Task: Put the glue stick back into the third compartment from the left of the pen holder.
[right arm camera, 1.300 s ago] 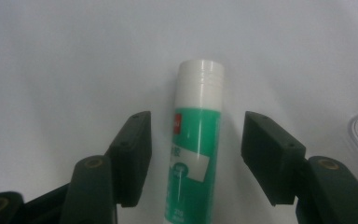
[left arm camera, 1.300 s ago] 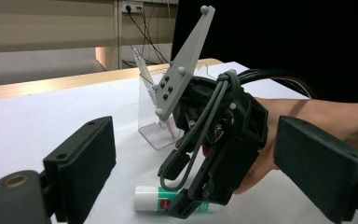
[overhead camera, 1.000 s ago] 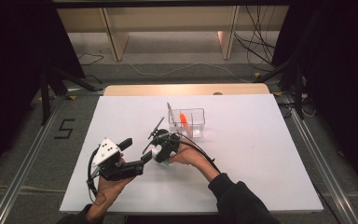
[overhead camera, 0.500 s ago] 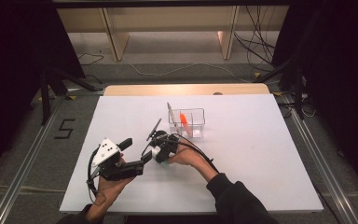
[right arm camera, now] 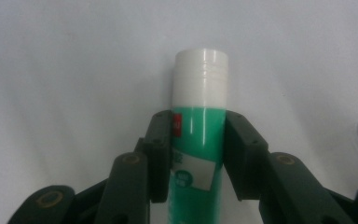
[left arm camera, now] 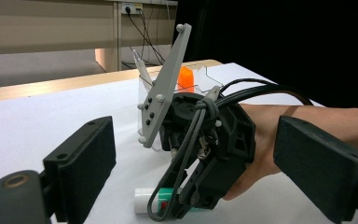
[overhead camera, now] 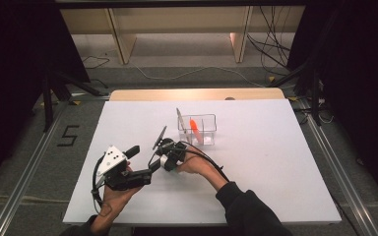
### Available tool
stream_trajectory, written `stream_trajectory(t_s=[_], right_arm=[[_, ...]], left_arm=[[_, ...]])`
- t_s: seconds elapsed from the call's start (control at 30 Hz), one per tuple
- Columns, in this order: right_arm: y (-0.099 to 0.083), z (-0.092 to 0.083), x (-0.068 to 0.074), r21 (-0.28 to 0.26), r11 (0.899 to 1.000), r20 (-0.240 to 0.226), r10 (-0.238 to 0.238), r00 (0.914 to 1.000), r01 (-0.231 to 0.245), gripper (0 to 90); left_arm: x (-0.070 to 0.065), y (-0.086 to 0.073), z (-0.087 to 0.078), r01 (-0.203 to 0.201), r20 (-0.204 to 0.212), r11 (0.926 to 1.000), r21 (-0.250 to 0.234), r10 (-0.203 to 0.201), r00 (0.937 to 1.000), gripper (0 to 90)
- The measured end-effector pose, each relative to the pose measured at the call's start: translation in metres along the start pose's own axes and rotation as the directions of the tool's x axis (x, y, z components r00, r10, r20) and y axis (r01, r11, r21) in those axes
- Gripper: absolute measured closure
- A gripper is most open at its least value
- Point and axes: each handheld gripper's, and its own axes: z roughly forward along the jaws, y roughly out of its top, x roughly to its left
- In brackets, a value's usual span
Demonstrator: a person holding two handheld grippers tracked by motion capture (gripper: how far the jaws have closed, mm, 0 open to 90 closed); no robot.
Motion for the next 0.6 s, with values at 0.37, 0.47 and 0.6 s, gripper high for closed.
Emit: stream_trajectory(t_s=[0.37, 0.47, 0.6], right_arm=[[-0.003, -0.014, -0.005, -0.064, 0.998, 0.016, -0.003, 0.9999, 0.004, 65.9], [-0.005, -0.02, -0.009, -0.094, 0.995, 0.016, 0.016, 0.9997, -0.014, 65.9], [-0.008, -0.027, -0.016, -0.127, 0.991, 0.014, 0.032, 0.9994, -0.03, 65.8]], left_arm=[[0.0, 0.0, -0.001, -0.004, 0.002, 1.0, -0.003, 0.004, 1.0, 12.3], [0.0, 0.0, -0.001, -0.004, 0.005, 1.0, -0.004, 0.004, 1.0, 12.3], [0.0, 0.0, -0.001, -0.004, 0.007, 1.0, -0.005, 0.004, 1.0, 12.3]])
